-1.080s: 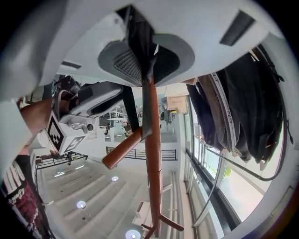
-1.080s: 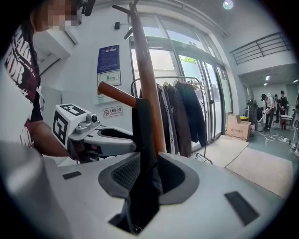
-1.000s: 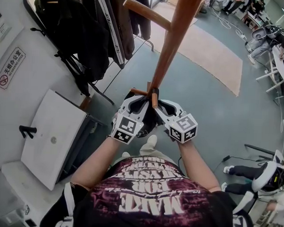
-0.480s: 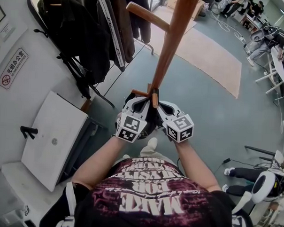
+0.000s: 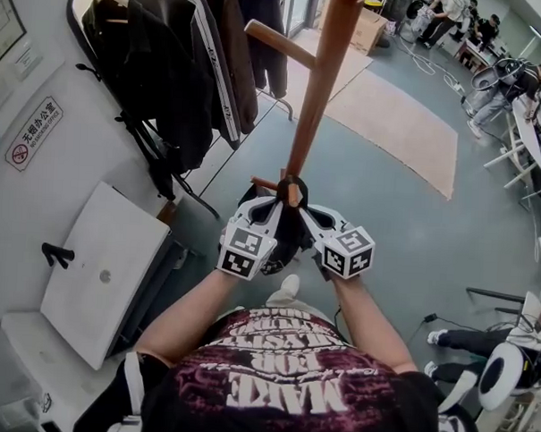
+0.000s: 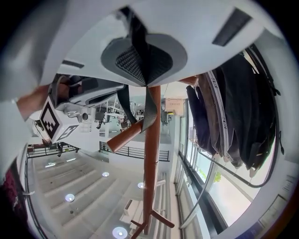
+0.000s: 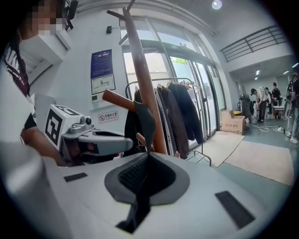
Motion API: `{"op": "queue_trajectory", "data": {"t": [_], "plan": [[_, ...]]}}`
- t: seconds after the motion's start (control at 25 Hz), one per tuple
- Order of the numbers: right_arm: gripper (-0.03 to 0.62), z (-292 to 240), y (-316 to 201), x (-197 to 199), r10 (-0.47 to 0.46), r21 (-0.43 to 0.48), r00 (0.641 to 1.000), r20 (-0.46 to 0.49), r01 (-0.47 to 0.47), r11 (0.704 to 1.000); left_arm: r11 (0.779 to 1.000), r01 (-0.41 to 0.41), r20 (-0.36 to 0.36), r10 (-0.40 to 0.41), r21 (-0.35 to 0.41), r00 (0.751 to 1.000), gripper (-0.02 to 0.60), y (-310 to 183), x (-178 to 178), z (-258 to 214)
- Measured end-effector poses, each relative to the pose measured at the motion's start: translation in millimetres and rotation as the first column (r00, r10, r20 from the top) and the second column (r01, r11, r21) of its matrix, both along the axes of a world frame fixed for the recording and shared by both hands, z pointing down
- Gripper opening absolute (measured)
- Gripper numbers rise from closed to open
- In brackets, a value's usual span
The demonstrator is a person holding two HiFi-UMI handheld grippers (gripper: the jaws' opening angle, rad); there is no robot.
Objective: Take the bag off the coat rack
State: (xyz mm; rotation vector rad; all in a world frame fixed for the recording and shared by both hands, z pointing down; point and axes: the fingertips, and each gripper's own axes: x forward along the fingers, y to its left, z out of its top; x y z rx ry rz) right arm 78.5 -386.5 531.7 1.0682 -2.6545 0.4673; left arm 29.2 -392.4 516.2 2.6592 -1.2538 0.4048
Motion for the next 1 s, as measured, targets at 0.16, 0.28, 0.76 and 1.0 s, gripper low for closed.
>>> {"op": "queue_trajectory", "data": {"t": [0.16,0.28,0.76,1.0], "plan": [[0.008,-14,11,2,0.002,0.019,1.0,0.03,-0.003,1.0,1.0,-0.011,0.001,0.011,0.024,1.0,0.009,12,-3,-14],[0.008,-28,18,3,0.002,0.041,0.999,0.042,-0.004,0.999,0.999,-0.018,-0.013,0.019,0.038,1.0,0.009,19,-4,-29],[0.008,-100,52,-5,-0.011,0.145,0.998,0.068,0.001,0.989,0.987,-0.065,-0.006,0.066,0.147,0.998,0.009,50,-14,-102],[0.008,-127,71,-12,-0.025,0.163,0.997,0.07,0.013,0.987,0.98,-0.074,-0.004,0.077,0.183,0.997,0.009,70,-20,-128]]}}
